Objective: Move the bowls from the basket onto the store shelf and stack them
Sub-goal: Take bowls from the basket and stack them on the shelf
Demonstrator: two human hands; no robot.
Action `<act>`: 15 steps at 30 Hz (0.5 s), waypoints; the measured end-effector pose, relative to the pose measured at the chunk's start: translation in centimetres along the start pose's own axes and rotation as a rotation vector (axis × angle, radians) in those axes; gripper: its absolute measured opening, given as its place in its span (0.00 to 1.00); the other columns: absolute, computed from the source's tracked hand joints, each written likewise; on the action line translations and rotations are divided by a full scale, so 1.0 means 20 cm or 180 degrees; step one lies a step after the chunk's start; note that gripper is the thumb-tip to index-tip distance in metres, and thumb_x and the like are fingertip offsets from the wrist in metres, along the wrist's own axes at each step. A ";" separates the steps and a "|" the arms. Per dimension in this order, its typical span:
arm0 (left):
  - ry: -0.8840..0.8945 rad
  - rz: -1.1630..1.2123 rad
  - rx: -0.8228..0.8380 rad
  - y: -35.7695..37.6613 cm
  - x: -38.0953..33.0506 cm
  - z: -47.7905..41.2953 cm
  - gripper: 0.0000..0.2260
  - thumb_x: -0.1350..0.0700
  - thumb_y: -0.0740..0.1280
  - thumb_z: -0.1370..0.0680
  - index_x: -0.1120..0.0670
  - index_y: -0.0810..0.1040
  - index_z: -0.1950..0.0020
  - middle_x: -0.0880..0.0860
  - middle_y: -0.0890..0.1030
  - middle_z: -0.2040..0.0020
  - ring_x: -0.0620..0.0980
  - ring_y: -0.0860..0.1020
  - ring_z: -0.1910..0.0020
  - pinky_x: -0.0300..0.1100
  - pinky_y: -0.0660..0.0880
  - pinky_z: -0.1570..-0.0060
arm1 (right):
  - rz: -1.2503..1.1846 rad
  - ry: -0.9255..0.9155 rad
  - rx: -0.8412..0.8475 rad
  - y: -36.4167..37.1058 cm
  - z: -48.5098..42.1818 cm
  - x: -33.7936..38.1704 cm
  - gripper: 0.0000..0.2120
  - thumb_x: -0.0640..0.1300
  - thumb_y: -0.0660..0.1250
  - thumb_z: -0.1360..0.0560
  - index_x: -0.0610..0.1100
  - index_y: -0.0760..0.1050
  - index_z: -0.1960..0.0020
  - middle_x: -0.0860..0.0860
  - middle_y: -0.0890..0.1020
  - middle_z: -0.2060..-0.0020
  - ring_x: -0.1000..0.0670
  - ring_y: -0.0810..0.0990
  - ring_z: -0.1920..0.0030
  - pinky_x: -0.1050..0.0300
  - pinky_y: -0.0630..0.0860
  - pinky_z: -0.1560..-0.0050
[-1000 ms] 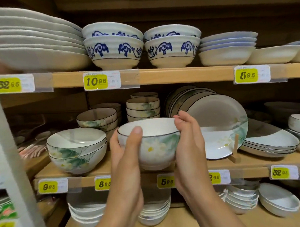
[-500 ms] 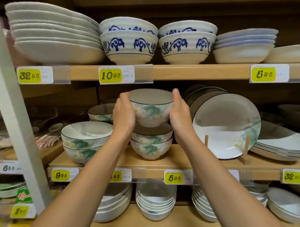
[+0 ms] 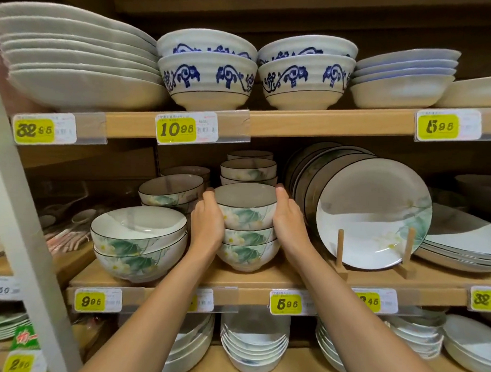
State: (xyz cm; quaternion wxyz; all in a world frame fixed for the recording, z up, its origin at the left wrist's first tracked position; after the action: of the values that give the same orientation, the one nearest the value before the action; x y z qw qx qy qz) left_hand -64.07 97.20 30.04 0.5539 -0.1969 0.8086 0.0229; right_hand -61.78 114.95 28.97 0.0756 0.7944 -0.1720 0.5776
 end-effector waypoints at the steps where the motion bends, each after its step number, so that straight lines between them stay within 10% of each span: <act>1: -0.0003 0.0022 -0.0008 0.00 0.01 0.00 0.16 0.54 0.46 0.17 0.51 0.67 0.61 0.64 0.77 0.44 0.59 0.73 0.47 0.51 0.67 0.46 | 0.0009 -0.0022 -0.0026 0.00 0.00 -0.02 0.32 0.70 0.49 0.28 0.46 0.75 0.45 0.52 0.80 0.50 0.54 0.78 0.48 0.51 0.72 0.43; 6: 0.0007 0.0090 -0.0005 0.01 0.07 -0.01 0.16 0.52 0.46 0.17 0.53 0.72 0.53 0.57 0.76 0.46 0.55 0.72 0.47 0.48 0.66 0.45 | 0.0018 -0.0018 -0.0096 0.00 -0.02 -0.08 0.19 0.66 0.49 0.23 0.55 0.70 0.47 0.63 0.73 0.57 0.63 0.72 0.53 0.58 0.66 0.49; 15: -0.0518 0.0727 0.0281 0.03 0.07 0.03 0.27 0.41 0.52 0.31 0.57 0.80 0.47 0.59 0.83 0.48 0.58 0.79 0.46 0.58 0.73 0.38 | 0.0043 -0.0025 0.0038 -0.01 -0.02 -0.12 0.27 0.66 0.50 0.22 0.46 0.74 0.40 0.50 0.79 0.45 0.51 0.76 0.44 0.51 0.71 0.42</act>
State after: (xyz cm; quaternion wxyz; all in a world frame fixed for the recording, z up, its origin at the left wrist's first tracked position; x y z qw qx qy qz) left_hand -64.24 97.46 28.47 0.6195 -0.0766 0.7784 0.0661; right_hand -62.77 115.79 26.90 0.0663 0.7960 -0.1743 0.5759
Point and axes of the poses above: each hand's wrist, its own z-axis away from the middle knuckle, its own y-axis out of the palm, x = y × z, the point moved 7 cm from there along -z, towards the middle knuckle
